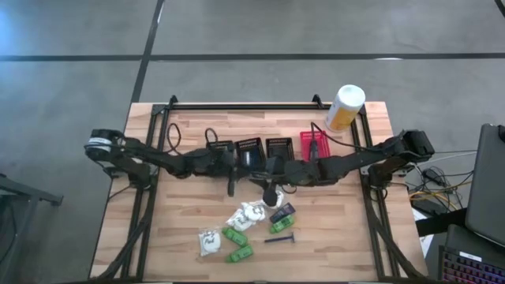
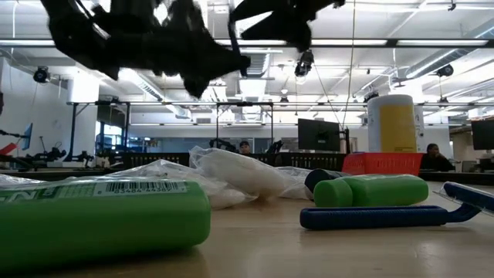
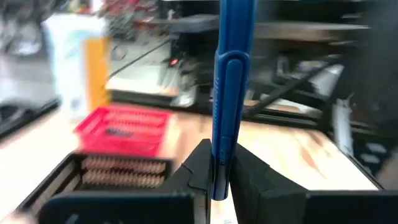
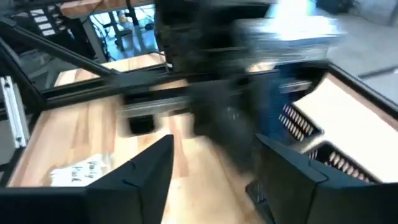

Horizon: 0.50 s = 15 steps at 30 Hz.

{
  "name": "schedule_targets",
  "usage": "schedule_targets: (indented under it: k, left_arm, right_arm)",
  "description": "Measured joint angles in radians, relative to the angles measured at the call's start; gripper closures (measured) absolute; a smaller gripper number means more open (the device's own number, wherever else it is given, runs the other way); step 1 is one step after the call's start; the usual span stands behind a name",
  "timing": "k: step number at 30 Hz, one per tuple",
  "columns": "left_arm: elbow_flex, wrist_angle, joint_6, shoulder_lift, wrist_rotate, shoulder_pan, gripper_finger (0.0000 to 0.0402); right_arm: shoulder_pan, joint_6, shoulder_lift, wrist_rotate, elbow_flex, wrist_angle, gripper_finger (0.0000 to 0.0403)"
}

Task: Pick & Place Travel size toiletries
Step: Put the right blue razor into the middle black bin

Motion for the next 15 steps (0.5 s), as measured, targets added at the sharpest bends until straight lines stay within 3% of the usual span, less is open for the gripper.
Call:
schedule_targets:
  k: [3,10,15]
  left_arm:
    - [0.000,-0.025,-0.123,0.000,0.032,0.078,0.0362]
    - [0.000,-0.053,-0.230,0.001,0.089,0.217,0.0367]
    - [0.000,-0.073,-0.365,0.019,0.116,0.284,0.0367]
  right_arm:
    - [0.006,0.066,-0.027,0.046,-0.002,-0.079,0.0168]
    - [0.027,0.139,-0.092,0.163,-0.006,-0.187,0.0140]
    - [0.023,0.251,-0.143,0.184,-0.007,-0.367,0.0128]
